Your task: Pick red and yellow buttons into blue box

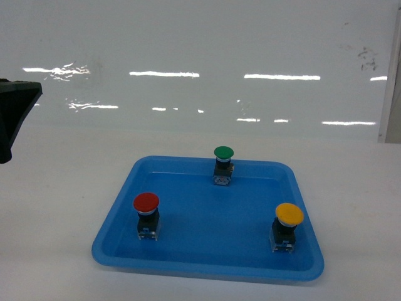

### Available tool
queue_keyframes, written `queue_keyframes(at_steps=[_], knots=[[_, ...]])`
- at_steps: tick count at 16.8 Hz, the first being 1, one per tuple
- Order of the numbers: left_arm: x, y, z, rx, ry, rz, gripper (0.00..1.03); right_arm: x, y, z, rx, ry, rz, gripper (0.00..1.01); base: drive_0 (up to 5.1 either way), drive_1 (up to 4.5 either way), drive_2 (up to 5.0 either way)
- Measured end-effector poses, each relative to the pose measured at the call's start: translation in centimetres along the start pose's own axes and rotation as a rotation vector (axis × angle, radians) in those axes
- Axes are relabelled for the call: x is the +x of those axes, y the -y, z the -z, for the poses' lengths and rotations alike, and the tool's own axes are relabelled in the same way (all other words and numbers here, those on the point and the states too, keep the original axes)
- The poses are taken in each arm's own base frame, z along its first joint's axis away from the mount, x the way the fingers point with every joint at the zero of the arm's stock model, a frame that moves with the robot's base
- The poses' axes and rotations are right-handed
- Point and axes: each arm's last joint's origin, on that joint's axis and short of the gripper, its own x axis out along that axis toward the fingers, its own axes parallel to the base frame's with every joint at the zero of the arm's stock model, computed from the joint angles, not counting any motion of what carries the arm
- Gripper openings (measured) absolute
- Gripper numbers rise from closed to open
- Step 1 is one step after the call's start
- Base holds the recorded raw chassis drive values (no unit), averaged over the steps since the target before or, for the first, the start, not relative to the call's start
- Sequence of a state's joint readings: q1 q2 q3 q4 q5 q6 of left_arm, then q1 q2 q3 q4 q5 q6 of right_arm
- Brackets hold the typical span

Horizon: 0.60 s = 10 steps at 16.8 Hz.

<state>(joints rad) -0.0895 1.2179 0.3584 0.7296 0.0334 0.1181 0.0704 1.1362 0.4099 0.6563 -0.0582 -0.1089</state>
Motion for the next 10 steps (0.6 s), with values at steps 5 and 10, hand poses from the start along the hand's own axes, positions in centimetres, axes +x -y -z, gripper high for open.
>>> queue_keyframes(at_steps=[5,10], knots=[[0.05,0.01,0.05,0.014,-0.003,0.001,0.98,0.03,-0.19,0.07,-0.024,-0.008,-0.006,0.98,0.0,0.0,0.0],[0.05,0.01,0.05,0.015,-0.003,0.001,0.98,0.51,-0.08,0.46,-0.026,-0.004,-0.011,0.98,0.0,0.0,0.0]])
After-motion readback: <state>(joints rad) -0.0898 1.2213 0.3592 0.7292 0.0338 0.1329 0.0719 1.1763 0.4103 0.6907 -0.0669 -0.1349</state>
